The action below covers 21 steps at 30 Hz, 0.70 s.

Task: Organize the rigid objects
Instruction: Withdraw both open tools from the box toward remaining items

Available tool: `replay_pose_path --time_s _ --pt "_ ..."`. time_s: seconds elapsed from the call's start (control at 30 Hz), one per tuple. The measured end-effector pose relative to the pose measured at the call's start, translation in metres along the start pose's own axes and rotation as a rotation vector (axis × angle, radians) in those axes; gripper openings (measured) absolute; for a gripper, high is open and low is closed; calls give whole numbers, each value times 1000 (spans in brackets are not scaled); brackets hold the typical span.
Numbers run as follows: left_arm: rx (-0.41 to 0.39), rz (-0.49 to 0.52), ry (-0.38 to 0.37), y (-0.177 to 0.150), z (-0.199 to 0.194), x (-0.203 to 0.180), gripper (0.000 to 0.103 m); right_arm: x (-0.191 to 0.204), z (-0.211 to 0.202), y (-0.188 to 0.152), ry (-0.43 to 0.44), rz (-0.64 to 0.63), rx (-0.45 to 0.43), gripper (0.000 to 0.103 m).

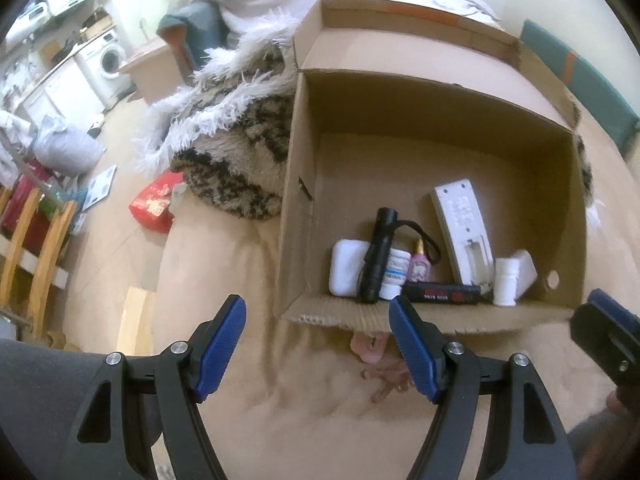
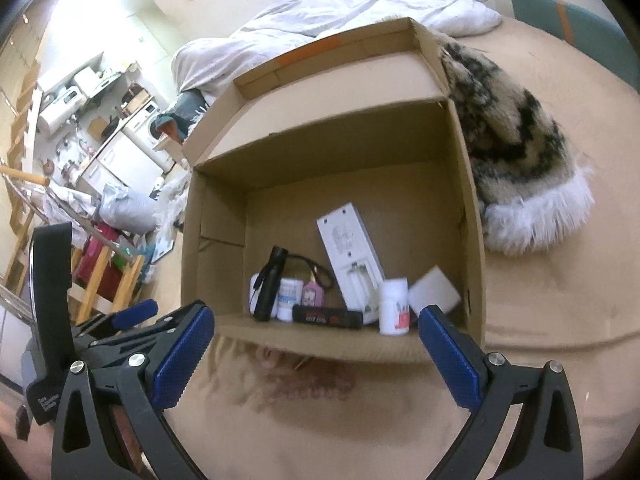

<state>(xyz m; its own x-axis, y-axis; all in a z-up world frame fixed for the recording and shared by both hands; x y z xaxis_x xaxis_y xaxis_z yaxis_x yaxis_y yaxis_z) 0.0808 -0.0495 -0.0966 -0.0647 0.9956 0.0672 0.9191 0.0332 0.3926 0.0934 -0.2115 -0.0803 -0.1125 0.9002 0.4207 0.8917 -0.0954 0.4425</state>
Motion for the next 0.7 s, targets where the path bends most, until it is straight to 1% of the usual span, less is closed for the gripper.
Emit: replay_pose_path --time_s 0.23,0.43,0.7 --pt "19 27 -52 -22 -1 -1 72 4 -6 -27 -34 -29 25 103" --pt "38 23 -42 -34 8 12 72 -7 4 -49 -78 -4 89 103" --pt "69 -13 -20 -48 21 34 72 -35 24 -57 -119 86 151 103"
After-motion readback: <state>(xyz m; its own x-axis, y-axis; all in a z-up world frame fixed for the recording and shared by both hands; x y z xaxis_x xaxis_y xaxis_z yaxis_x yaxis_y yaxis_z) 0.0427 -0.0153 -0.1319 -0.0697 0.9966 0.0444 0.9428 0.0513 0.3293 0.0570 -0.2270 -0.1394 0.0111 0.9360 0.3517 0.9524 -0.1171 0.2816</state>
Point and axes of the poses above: each gripper's, at about its wrist camera, not at the fingertips, and z roughly the way its jaws point, x to its left, y to its top, the point moved 7 cm from there along z, roughly the way its jaws point, and after that the axes turned 4 degrees about x, right-handed, at the moved point
